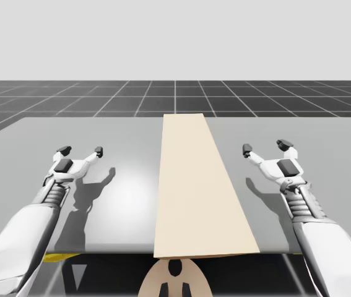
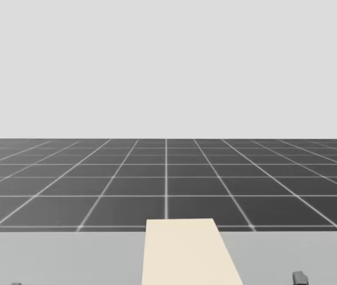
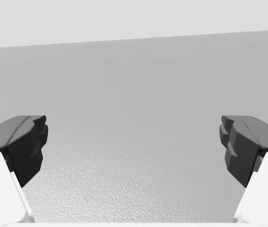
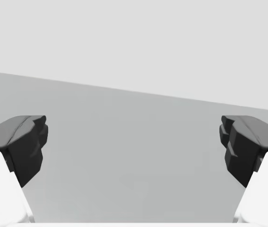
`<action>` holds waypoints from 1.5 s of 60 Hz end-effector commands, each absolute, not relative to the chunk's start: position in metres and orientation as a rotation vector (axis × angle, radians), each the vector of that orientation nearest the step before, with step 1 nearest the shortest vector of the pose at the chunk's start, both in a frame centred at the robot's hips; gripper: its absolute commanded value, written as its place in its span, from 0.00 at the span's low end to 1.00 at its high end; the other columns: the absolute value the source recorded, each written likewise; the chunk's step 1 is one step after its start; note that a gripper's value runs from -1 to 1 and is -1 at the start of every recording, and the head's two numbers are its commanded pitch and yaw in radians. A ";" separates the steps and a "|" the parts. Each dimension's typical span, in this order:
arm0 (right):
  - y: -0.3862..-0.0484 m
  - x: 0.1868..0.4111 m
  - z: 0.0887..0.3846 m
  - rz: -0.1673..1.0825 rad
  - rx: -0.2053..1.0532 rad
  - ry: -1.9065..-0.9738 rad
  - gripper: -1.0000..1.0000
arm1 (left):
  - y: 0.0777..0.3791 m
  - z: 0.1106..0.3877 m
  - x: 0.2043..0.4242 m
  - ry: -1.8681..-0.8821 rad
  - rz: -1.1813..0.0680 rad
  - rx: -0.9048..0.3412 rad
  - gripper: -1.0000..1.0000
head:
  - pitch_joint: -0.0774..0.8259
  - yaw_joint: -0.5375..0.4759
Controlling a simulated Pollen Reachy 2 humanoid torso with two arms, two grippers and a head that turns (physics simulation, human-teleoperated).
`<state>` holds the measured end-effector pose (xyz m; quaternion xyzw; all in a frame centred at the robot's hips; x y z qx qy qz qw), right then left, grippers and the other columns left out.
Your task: Retrieve the object from inside the box.
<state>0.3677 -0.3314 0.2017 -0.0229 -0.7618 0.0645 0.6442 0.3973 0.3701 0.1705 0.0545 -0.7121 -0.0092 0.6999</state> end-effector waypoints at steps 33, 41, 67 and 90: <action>-0.310 0.341 0.200 0.652 0.383 -1.620 0.00 | 0.336 0.156 0.384 -1.427 -0.444 -0.151 0.00 | 0.07 0.52; -0.298 0.328 0.198 0.824 0.468 -1.620 0.00 | 0.315 0.157 0.364 -1.440 -0.662 -0.300 0.00 | 0.07 0.52; -0.296 0.314 0.201 0.918 0.500 -1.659 0.00 | 0.276 0.153 0.340 -1.429 -0.888 -0.379 0.00 | 0.06 0.51; -0.297 0.308 0.198 0.938 0.501 -1.661 0.00 | 0.216 0.146 0.333 -1.437 -0.985 -0.549 0.00 | 0.05 0.51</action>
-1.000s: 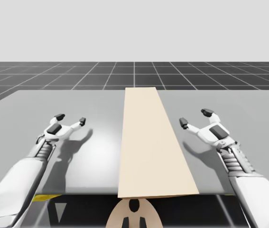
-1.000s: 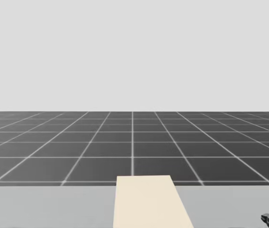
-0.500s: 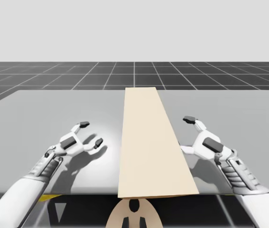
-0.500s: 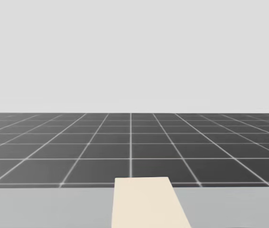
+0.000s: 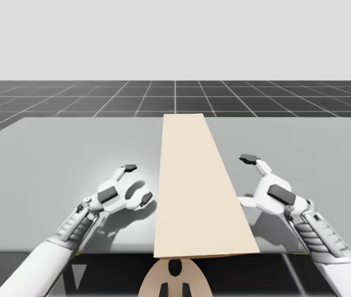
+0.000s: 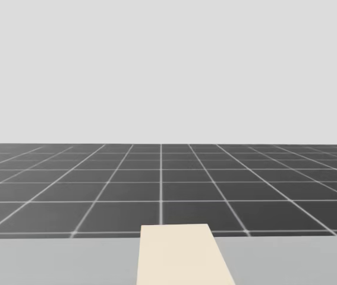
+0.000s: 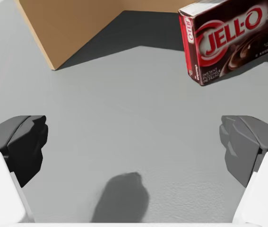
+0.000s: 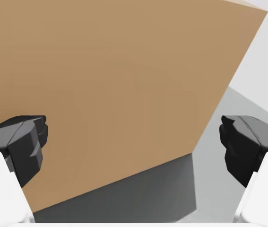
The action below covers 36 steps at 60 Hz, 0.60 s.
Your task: Retrieve the object from inside the box.
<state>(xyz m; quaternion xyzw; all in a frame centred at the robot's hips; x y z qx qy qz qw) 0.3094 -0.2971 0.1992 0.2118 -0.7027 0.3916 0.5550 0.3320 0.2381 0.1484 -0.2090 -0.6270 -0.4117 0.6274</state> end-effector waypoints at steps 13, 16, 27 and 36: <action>-0.297 0.306 0.198 0.949 0.495 -1.663 0.00 | 0.185 0.143 0.341 -1.377 -1.063 -0.640 0.00 | 0.05 0.51; -0.297 0.306 0.198 0.951 0.497 -1.662 0.00 | 0.177 0.144 0.344 -1.377 -1.067 -0.674 0.00 | 0.05 0.51; -0.297 0.305 0.198 0.962 0.501 -1.666 0.00 | 0.153 0.145 0.359 -1.387 -1.099 -0.742 0.00 | 0.06 0.50; -0.297 0.305 0.198 0.967 0.499 -1.663 0.00 | 0.139 0.142 0.370 -1.368 -1.101 -0.806 0.00 | 0.06 0.50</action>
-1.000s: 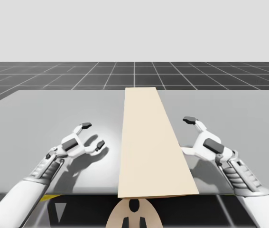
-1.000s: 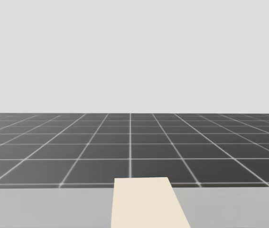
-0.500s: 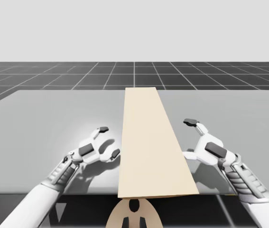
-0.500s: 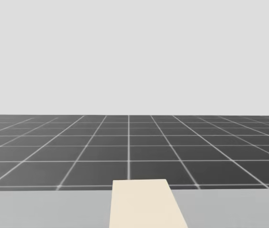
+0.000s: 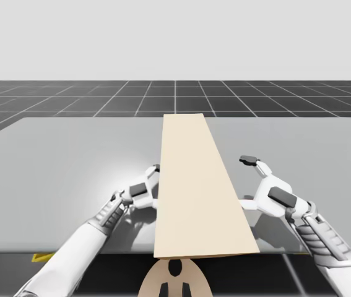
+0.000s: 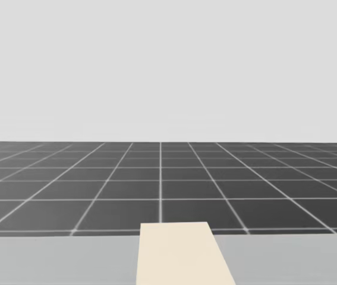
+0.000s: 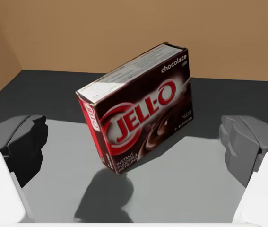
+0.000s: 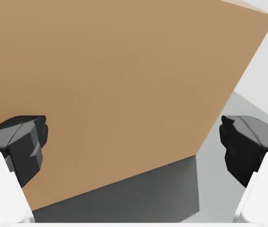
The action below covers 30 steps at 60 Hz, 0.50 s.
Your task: Retrieve the object from inside the box.
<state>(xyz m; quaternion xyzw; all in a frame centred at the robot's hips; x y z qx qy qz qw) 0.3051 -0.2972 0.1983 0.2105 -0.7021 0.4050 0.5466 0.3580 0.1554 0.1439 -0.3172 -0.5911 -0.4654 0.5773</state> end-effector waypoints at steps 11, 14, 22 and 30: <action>-0.297 0.304 0.198 0.971 0.500 -1.664 0.00 | 0.126 0.131 0.388 -1.343 -1.092 -0.864 0.00 | 0.07 0.50; -0.297 0.303 0.198 0.971 0.500 -1.665 0.00 | 0.123 0.129 0.393 -1.328 -1.090 -0.885 0.00 | 0.07 0.50; -0.297 0.303 0.198 0.975 0.499 -1.665 0.00 | 0.112 0.124 0.401 -1.306 -1.110 -0.927 0.00 | 0.08 0.50; -0.297 0.303 0.197 0.979 0.497 -1.663 0.00 | 0.096 0.122 0.402 -1.291 -1.144 -0.946 0.00 | 0.09 0.50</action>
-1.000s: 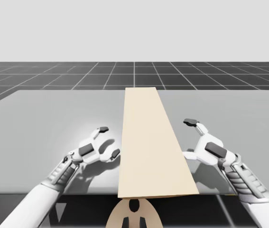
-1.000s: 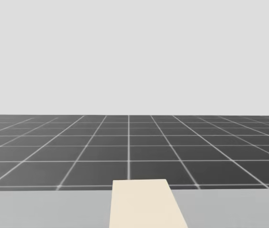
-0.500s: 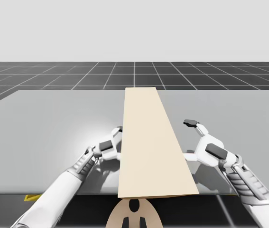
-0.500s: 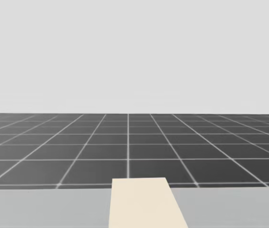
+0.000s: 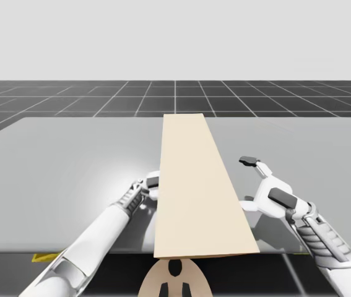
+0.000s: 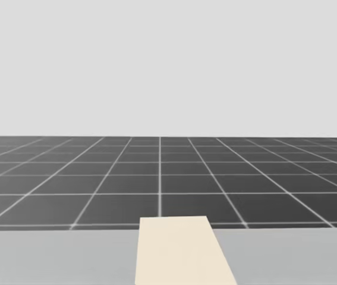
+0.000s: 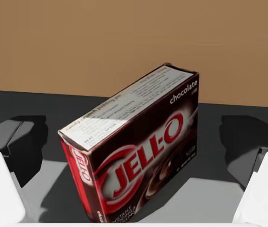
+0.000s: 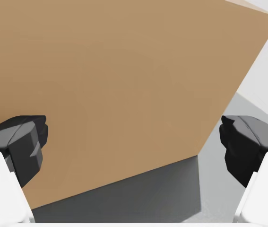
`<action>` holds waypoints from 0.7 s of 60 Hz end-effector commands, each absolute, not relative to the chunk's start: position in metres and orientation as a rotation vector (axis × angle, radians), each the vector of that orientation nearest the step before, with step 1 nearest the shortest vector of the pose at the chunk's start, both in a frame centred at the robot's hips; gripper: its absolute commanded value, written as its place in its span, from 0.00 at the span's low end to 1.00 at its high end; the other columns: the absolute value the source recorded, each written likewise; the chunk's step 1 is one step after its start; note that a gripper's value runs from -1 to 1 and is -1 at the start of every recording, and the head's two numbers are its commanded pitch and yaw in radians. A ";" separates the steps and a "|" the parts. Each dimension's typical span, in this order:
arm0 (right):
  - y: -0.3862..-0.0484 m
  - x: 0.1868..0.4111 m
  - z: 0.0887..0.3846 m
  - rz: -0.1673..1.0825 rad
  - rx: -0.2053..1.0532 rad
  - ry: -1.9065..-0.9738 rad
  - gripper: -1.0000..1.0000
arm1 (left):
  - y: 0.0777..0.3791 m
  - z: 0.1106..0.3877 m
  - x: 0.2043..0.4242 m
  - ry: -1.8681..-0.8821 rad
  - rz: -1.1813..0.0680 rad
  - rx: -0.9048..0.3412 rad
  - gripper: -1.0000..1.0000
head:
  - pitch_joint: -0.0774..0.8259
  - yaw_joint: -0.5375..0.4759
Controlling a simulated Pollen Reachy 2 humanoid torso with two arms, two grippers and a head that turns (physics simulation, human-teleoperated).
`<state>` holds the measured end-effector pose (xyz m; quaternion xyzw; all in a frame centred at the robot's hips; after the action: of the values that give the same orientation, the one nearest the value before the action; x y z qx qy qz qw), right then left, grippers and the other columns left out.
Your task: Retrieve the object from inside the box.
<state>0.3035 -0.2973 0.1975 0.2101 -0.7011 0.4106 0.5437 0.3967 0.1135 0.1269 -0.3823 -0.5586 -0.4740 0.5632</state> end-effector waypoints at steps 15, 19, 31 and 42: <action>-0.299 0.302 0.197 0.984 0.493 -1.664 0.00 | 0.087 0.113 0.394 -1.221 -1.214 -0.995 0.99 | 0.09 0.49; -0.299 0.302 0.197 0.986 0.492 -1.664 0.00 | 0.088 0.112 0.391 -1.217 -1.231 -1.008 1.00 | 0.09 0.49; -0.299 0.302 0.197 0.988 0.486 -1.662 0.00 | 0.109 0.120 0.390 -1.266 -1.205 -0.976 1.00 | 0.09 0.49; -0.300 0.302 0.197 0.989 0.489 -1.663 0.00 | 0.162 0.130 0.385 -1.315 -1.126 -0.913 1.00 | 0.09 0.49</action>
<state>0.3024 -0.2995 0.1970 0.2058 -0.7003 0.4159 0.5425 0.3855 0.1234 0.1199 -0.3934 -0.5493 -0.4882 0.5525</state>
